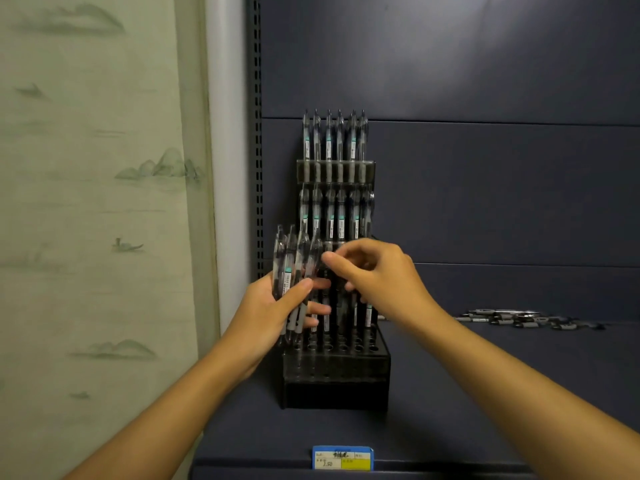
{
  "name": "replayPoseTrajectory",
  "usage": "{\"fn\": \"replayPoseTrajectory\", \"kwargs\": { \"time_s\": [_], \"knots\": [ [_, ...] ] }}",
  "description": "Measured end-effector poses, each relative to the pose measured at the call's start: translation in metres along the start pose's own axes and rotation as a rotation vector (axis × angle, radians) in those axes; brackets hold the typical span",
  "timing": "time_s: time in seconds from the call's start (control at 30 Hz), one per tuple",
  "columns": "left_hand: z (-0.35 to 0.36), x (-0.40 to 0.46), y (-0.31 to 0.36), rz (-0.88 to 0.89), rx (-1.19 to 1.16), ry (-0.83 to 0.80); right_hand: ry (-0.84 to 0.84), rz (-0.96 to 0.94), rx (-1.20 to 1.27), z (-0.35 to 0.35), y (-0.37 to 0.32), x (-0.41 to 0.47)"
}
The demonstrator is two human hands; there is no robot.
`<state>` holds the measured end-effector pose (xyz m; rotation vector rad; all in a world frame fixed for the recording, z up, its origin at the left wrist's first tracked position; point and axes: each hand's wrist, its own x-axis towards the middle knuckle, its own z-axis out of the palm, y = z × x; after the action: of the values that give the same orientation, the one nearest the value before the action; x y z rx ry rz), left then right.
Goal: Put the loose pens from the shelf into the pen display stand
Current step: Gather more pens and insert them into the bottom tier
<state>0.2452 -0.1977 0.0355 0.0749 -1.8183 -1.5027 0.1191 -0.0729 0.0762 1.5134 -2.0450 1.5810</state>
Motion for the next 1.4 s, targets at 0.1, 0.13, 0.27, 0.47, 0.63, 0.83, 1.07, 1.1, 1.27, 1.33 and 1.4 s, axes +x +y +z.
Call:
{"fn": "replayPoseTrajectory", "kwargs": {
  "time_s": [0.1,0.13,0.27,0.47,0.63,0.83,1.07,1.1,1.27,1.33,1.4],
  "knots": [
    [0.006,0.000,-0.001,-0.011,0.006,-0.019,-0.009,-0.038,-0.018,0.005,-0.007,0.003],
    [0.007,-0.001,-0.002,-0.017,0.006,-0.025,-0.014,-0.035,-0.015,0.006,-0.007,0.003],
    [0.008,-0.005,-0.005,-0.056,-0.030,-0.053,-0.037,-0.021,0.021,0.008,-0.004,0.001],
    [0.001,-0.006,-0.009,-0.120,-0.097,-0.025,0.030,0.045,0.182,-0.005,-0.010,0.008],
    [-0.015,-0.006,-0.012,-0.136,-0.088,0.036,0.097,0.053,0.227,-0.028,-0.004,0.015],
    [-0.021,-0.006,-0.018,-0.145,-0.051,0.083,0.068,0.076,0.024,-0.026,0.030,0.013],
    [-0.019,-0.005,-0.017,-0.139,-0.028,0.067,0.061,0.088,-0.027,-0.020,0.046,0.008],
    [-0.019,-0.005,-0.017,-0.140,-0.033,0.069,0.056,0.089,-0.028,-0.019,0.047,0.008],
    [-0.020,-0.003,-0.015,-0.130,-0.027,0.073,-0.002,0.061,-0.106,-0.008,0.052,0.003],
    [-0.019,-0.003,-0.015,-0.125,-0.024,0.069,-0.033,0.053,-0.163,-0.004,0.054,0.000],
    [-0.018,-0.003,-0.014,-0.121,-0.027,0.064,-0.052,0.063,-0.213,0.000,0.058,-0.003]
  ]
}}
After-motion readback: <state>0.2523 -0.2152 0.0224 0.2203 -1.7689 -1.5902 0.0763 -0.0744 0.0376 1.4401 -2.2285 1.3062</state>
